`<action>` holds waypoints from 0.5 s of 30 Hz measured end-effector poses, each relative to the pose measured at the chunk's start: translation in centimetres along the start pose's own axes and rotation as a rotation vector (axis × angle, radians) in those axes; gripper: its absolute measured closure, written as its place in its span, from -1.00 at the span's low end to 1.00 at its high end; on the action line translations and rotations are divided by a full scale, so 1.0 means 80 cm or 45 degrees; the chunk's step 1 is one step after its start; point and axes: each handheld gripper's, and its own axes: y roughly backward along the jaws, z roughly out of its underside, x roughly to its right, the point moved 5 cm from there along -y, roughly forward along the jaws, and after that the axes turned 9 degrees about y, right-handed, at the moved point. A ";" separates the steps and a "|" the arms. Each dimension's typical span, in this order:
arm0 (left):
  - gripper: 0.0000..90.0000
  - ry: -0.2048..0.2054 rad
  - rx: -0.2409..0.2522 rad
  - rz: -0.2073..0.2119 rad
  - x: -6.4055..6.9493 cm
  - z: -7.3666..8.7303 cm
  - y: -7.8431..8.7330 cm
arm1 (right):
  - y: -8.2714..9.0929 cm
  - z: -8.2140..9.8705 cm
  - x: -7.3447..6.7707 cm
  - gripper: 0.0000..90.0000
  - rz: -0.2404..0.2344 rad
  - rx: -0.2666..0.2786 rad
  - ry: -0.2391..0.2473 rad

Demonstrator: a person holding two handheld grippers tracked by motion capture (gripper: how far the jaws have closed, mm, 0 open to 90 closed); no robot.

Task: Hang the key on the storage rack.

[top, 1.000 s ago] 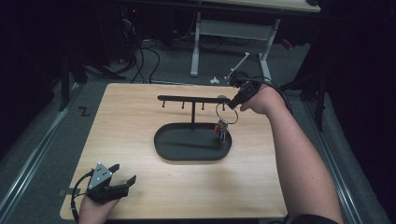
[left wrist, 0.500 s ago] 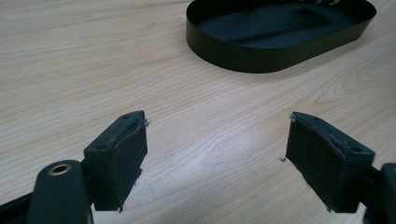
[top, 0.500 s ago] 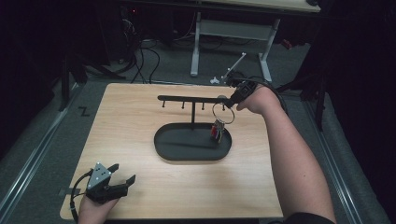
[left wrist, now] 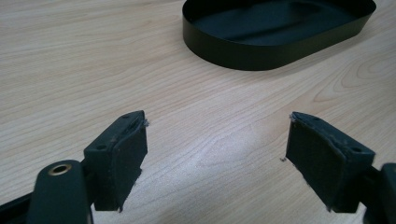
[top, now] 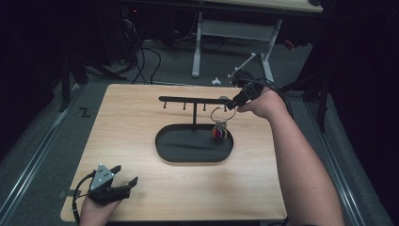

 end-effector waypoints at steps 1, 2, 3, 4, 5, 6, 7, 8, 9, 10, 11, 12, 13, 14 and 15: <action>-0.53 0.000 -0.002 0.003 0.000 0.000 -0.001 | 0.000 0.002 0.000 0.12 0.005 0.003 -0.009; -0.53 0.001 -0.003 0.005 0.000 0.000 -0.001 | 0.000 0.005 0.000 0.03 -0.001 0.021 -0.032; -0.53 0.003 -0.008 0.008 0.000 0.001 -0.001 | 0.000 0.007 -0.001 -0.02 -0.004 0.024 -0.034; -0.53 0.006 -0.003 0.009 0.000 0.001 -0.002 | -0.001 0.010 -0.002 -0.08 -0.006 0.032 -0.039; -0.53 0.007 0.001 0.009 -0.001 0.000 -0.002 | -0.001 0.013 -0.003 -0.15 -0.007 0.035 -0.043; -0.53 0.008 0.004 0.009 -0.001 0.000 -0.002 | -0.001 0.015 -0.003 -0.21 0.000 0.040 -0.054; -0.53 0.010 0.008 0.011 0.000 -0.001 -0.002 | -0.001 0.017 -0.003 -0.28 0.004 0.044 -0.060; -0.53 0.009 0.009 0.013 0.000 -0.002 -0.002 | -0.001 0.020 -0.003 -0.35 0.010 0.053 -0.063; -0.53 0.009 0.009 0.013 0.000 -0.002 -0.002 | -0.001 0.021 -0.004 -0.38 0.015 0.055 -0.074; -0.53 0.002 0.002 0.020 0.001 -0.002 -0.004 | -0.001 0.024 -0.005 -0.41 0.037 0.065 -0.085; -0.53 0.002 0.004 0.023 0.002 -0.003 -0.006 | -0.001 0.025 -0.006 -0.41 0.059 0.070 -0.087; -0.53 -0.004 -0.001 0.028 0.003 -0.004 -0.007 | -0.002 0.027 -0.007 -0.43 0.089 0.063 -0.076; -0.53 -0.005 -0.002 0.030 0.003 -0.004 -0.007 | -0.003 0.030 -0.010 -0.45 0.089 0.059 -0.061; -0.53 -0.005 0.004 0.033 0.004 -0.005 -0.008 | -0.004 0.031 -0.012 -0.45 0.077 0.066 -0.049; -0.53 -0.001 0.006 0.036 0.004 -0.006 -0.009 | -0.005 0.033 -0.016 -0.49 0.054 0.086 -0.036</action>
